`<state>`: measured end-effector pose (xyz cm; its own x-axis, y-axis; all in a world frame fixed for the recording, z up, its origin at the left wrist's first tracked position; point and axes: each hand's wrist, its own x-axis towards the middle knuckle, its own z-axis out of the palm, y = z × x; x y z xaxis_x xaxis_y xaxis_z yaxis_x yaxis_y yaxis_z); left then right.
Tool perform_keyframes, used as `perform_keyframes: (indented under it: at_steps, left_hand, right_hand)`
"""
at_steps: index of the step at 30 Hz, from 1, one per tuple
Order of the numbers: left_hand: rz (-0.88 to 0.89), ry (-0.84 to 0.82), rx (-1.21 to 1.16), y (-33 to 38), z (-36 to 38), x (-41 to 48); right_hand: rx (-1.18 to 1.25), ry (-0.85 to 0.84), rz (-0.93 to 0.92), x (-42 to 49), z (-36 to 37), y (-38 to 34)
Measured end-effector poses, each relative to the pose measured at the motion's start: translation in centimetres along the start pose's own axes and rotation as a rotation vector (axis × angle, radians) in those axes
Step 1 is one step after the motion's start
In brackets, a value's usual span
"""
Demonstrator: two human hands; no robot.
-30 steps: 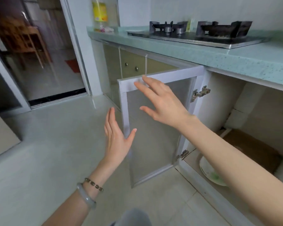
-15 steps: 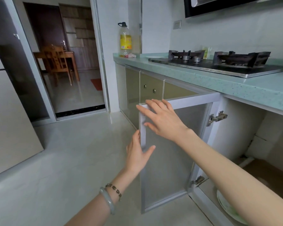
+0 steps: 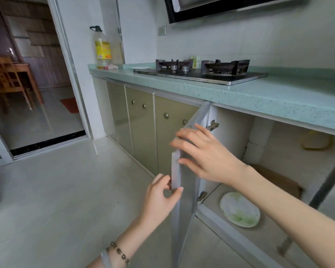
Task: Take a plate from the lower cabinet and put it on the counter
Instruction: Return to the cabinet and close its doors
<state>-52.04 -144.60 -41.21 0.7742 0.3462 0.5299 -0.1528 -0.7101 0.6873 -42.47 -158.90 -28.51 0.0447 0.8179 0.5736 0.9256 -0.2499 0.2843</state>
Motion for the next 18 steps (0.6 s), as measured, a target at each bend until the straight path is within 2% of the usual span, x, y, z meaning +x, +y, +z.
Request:
perform_keyframes:
  at_steps: [5, 9, 14, 18]
  left_hand:
    - [0.103, -0.064, -0.102, 3.3, 4.1, -0.7]
    - [0.103, -0.129, -0.085, 5.2, 8.2, -0.5]
    - [0.192, -0.188, -0.062, 8.6, 12.8, 1.1]
    - [0.247, -0.163, 0.007, 10.7, 15.6, 1.7]
  right_hand:
    - [-0.055, -0.024, 0.085, -4.7, -4.0, 0.9]
    - [-0.166, -0.035, 0.148, -8.3, -6.3, 2.2]
    - [-0.314, -0.115, 0.229, -12.0, -8.8, 4.1]
    - [-0.451, -0.151, 0.267, -13.7, -10.0, 5.4]
